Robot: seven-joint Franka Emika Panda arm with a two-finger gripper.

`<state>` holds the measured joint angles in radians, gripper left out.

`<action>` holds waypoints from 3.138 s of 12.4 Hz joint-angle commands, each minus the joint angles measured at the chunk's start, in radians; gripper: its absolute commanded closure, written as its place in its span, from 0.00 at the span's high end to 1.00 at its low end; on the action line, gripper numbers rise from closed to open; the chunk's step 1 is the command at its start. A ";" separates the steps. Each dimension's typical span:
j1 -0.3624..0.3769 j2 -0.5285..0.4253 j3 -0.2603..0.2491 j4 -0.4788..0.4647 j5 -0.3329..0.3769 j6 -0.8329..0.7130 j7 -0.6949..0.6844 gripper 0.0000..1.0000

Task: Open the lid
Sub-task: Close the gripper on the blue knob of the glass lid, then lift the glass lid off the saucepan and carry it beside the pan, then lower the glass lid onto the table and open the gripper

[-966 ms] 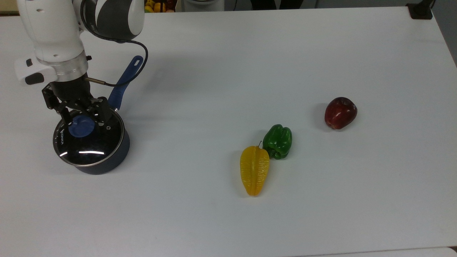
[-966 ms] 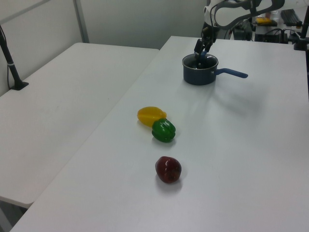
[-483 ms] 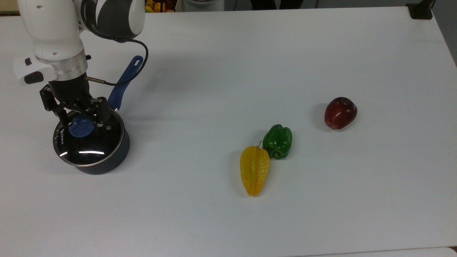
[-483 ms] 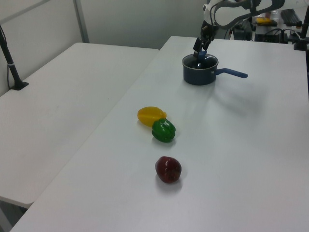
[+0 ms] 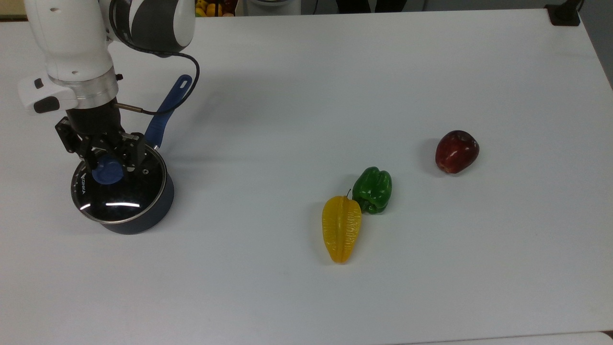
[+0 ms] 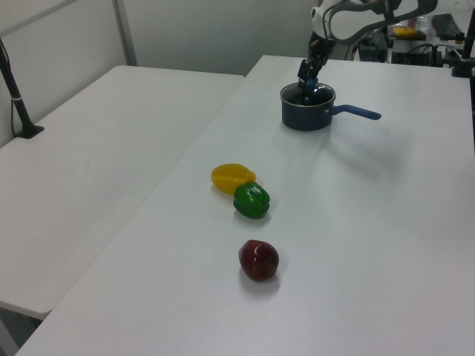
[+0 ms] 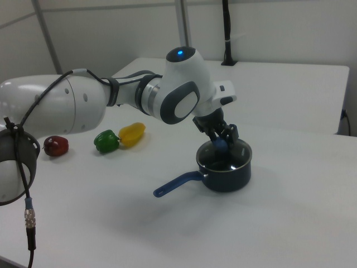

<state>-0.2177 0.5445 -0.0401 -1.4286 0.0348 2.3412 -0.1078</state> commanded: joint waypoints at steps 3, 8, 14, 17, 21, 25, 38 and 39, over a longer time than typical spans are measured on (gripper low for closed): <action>0.000 -0.032 0.000 -0.003 0.017 0.006 -0.016 0.55; -0.009 -0.122 -0.003 -0.012 0.011 -0.078 -0.012 0.54; -0.167 -0.175 -0.035 -0.130 0.004 -0.059 -0.139 0.54; -0.262 -0.152 -0.035 -0.200 0.019 0.048 -0.237 0.54; -0.281 -0.051 -0.035 -0.220 0.020 0.119 -0.280 0.54; -0.285 -0.003 -0.034 -0.217 0.054 0.173 -0.280 0.54; -0.117 -0.230 -0.035 -0.182 0.005 -0.063 -0.094 1.00; -0.094 -0.270 -0.032 -0.181 -0.033 -0.121 -0.045 1.00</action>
<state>-0.4114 0.4171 -0.0645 -1.5724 0.0643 2.3643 -0.2996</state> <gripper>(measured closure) 0.000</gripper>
